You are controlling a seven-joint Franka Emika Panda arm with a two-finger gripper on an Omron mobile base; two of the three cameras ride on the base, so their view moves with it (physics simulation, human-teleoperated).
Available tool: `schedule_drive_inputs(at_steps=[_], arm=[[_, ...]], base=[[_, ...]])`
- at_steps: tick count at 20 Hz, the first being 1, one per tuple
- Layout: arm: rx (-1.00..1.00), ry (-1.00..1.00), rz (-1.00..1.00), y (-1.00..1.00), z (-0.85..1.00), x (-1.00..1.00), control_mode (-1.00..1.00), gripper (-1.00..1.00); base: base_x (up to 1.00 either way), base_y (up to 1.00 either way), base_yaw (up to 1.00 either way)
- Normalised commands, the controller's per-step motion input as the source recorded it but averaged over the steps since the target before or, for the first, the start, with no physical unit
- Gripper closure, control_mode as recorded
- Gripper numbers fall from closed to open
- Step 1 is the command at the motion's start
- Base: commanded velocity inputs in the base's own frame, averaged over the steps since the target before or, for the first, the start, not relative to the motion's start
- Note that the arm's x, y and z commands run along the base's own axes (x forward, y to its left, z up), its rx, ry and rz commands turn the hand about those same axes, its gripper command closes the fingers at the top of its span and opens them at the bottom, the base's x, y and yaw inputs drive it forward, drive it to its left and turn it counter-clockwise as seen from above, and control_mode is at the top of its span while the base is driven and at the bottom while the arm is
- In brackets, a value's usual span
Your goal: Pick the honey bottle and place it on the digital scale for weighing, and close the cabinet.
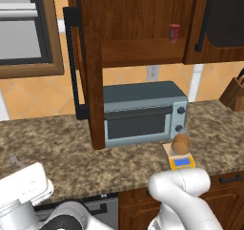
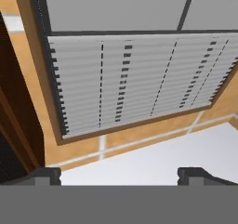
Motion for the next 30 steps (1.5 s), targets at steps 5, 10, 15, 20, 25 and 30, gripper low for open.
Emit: schedule_drive_inputs(at_steps=[5,10,15,20,25,30], arm=[[0.03,-0.01,0.00,-0.08,0.68,0.40,-1.00,-1.00],[0.09,0.00,0.00,-0.37,0.66,0.40,-1.00,-1.00],[0.07,-0.09,-0.05,-0.59,0.35,0.23,-1.00,-1.00],[0.06,-0.42,-0.32,-0.51,0.04,-0.06,-1.00,-1.00],[0.13,-0.20,-0.33,-0.70,0.43,0.18,-1.00,-1.00],[0.13,0.00,-0.29,-0.82,0.39,0.79,-1.00,-1.00]], base=[[0.00,0.00,0.00],[0.00,0.00,0.00],[0.00,0.00,0.00],[0.00,0.00,0.00],[0.00,0.00,0.00],[0.00,0.00,0.00]])
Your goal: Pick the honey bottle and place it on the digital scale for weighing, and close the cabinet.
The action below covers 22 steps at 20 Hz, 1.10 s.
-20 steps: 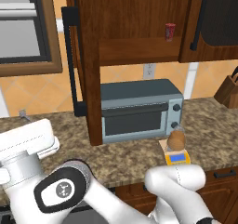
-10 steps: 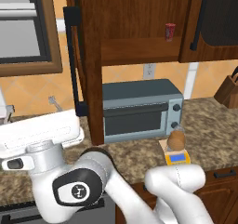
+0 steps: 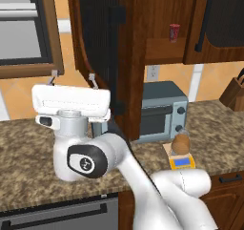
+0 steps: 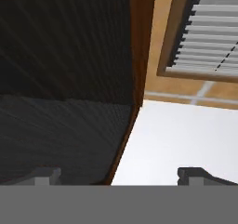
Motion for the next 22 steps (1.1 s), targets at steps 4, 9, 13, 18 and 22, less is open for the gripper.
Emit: schedule_drive_inputs(at_steps=[4,9,13,18,22], arm=[[0.16,0.00,-0.27,-0.98,0.36,0.68,-1.00,-1.00],[0.16,0.15,-0.22,-0.96,0.09,0.97,-1.00,-1.00],[0.14,0.42,-0.05,-0.99,0.00,1.00,-1.00,-1.00],[0.16,0.32,0.00,-0.99,0.05,0.60,-1.00,-1.00],[0.03,0.38,0.00,-0.66,0.05,0.61,-1.00,-1.00]], base=[[0.00,0.00,0.00],[0.00,0.00,0.00],[0.00,0.00,0.00],[0.00,0.00,0.00],[0.00,0.00,0.00]])
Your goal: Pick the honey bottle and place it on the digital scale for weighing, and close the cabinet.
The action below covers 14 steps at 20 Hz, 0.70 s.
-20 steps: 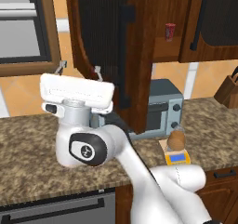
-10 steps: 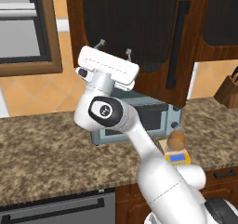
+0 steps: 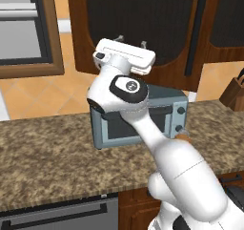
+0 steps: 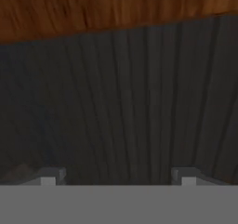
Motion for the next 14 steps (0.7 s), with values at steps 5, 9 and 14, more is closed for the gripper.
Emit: schedule_drive_inputs(at_steps=[5,9,14], arm=[[0.00,0.43,-0.02,-0.64,0.11,0.94,-1.00,-1.00],[0.00,0.48,0.00,-0.67,0.02,1.00,-1.00,-1.00],[0.07,0.08,0.07,-0.68,-0.22,0.79,-1.00,-1.00]], base=[[0.00,0.00,0.00],[0.00,0.00,0.00],[0.00,0.00,0.00]])
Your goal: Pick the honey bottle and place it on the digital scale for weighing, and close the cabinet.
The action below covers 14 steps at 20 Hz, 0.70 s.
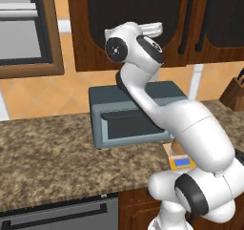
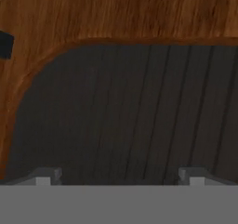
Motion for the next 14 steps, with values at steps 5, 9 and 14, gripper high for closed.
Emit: schedule_drive_inputs(at_steps=[5,9,14], arm=[[0.04,0.02,0.06,-0.45,-0.34,0.76,-1.00,-1.00],[0.00,0.00,0.06,-0.10,-0.53,0.96,-1.00,-1.00],[0.10,0.10,0.01,-0.63,-0.11,-0.10,-1.00,-1.00]], base=[[0.00,0.00,0.00],[0.00,0.00,0.00],[0.00,0.00,0.00]])
